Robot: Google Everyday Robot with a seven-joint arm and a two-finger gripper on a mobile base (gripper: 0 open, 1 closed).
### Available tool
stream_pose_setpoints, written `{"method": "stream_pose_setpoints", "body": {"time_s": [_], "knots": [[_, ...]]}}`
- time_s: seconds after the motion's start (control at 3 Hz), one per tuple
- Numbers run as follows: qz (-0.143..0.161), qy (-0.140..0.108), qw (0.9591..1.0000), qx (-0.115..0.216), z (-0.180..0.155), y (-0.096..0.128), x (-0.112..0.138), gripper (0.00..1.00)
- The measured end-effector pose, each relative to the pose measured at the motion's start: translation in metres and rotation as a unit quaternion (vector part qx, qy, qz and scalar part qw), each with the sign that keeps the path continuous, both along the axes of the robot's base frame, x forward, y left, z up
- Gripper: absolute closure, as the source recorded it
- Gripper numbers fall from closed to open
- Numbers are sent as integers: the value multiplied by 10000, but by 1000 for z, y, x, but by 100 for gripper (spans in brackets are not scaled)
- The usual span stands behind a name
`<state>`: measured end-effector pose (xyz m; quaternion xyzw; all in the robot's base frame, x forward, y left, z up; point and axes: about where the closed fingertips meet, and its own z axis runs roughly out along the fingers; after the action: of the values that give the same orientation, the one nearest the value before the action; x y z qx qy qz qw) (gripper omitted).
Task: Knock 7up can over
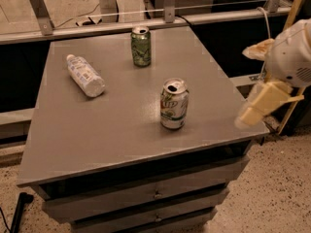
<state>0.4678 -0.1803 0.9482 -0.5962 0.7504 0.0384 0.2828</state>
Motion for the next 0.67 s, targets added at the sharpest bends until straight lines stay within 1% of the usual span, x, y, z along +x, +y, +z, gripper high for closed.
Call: {"method": "stream_pose_setpoints", "body": {"time_s": [0.33, 0.67], "knots": [[240, -639, 9921, 1056, 7, 30, 31, 0], [316, -720, 9851, 1529, 21, 50, 32, 0]]}}
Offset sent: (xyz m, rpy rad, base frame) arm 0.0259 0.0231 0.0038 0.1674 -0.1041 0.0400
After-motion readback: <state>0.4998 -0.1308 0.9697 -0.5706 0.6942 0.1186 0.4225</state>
